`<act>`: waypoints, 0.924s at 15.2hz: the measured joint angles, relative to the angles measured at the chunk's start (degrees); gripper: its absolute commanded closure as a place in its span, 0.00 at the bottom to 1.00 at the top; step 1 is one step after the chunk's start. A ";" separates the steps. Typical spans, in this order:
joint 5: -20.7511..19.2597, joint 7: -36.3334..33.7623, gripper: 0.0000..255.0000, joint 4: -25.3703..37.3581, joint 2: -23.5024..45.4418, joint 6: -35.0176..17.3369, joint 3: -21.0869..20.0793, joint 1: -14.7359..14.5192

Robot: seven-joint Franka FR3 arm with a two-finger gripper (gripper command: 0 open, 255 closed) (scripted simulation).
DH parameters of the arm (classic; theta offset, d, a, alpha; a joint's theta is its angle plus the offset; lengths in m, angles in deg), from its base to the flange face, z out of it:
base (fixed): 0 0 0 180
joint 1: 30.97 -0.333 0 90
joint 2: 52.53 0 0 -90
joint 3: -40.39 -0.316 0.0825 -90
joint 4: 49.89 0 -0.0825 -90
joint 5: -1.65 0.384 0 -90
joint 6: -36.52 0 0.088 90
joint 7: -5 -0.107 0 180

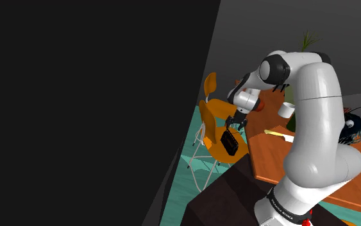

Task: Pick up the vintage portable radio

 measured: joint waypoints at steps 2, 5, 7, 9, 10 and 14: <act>-1.25 -2.36 1.00 -0.23 -0.23 -0.61 -0.71 0.60; -4.26 4.67 1.00 -2.08 -1.94 -1.01 -1.33 1.91; -5.11 5.50 1.00 -2.67 -2.48 -2.25 -0.91 2.16; -5.95 5.12 1.00 -3.56 -3.50 0.28 -0.89 1.56; -6.28 5.10 1.00 -3.87 -4.08 1.17 -0.69 1.49; -7.80 4.08 1.00 -4.49 -6.68 3.70 0.45 0.64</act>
